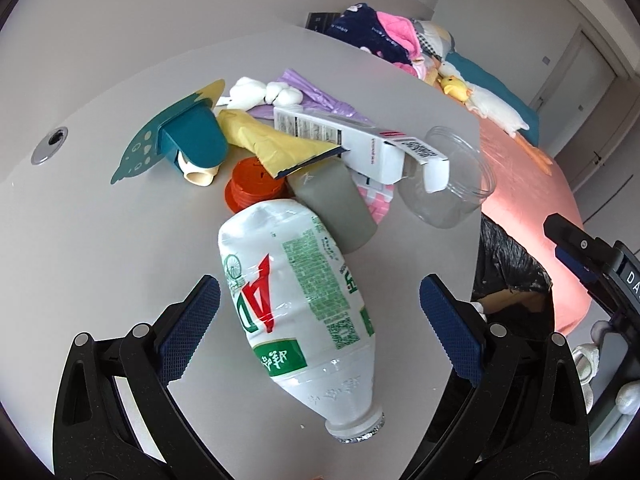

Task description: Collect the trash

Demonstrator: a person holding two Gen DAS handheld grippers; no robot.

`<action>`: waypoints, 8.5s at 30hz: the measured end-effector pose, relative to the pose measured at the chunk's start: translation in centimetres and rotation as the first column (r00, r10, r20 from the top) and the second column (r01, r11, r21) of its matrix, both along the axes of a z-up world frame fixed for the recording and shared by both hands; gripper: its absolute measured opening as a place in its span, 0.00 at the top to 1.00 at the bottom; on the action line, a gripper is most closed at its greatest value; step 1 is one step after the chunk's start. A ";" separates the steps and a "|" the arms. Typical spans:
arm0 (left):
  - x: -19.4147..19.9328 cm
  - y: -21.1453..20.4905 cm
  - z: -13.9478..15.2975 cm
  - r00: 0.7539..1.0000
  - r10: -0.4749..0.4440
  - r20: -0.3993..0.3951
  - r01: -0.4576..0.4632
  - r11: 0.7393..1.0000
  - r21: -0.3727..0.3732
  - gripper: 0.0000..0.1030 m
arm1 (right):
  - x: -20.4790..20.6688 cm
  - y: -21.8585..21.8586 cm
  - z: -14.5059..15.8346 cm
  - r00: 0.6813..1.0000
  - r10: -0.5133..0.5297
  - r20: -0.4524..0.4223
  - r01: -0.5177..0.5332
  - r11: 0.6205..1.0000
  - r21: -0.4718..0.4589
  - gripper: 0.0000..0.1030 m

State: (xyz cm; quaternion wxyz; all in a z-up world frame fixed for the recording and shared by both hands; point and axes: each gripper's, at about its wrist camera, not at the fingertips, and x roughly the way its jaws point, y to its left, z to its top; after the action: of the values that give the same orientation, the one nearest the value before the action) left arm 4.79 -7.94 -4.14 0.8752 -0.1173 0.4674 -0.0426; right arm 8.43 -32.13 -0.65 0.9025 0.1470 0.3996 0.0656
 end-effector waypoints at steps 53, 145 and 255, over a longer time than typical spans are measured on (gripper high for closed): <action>0.7 0.7 2.6 0.999 -0.034 0.015 0.034 0.999 -0.009 0.30 | 6.8 1.4 0.1 0.988 -0.017 -0.151 0.004 0.997 -0.082 0.91; 0.8 -20.9 3.5 0.900 -0.435 -0.032 0.435 0.893 0.111 0.05 | -1.5 -17.5 1.6 0.946 -0.239 -0.220 0.215 0.968 -0.126 0.34; 7.6 9.5 2.9 0.988 0.139 0.069 -0.116 0.956 -0.269 0.52 | 7.8 14.1 2.9 0.931 0.326 -0.163 -0.346 0.932 -0.112 0.69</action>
State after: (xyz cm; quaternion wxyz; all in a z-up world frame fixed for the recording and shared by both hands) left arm 12.40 1.54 -1.22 0.8722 -0.2607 0.4106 -0.0530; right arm 16.26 -17.99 2.22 0.8553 0.0175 0.4853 0.1809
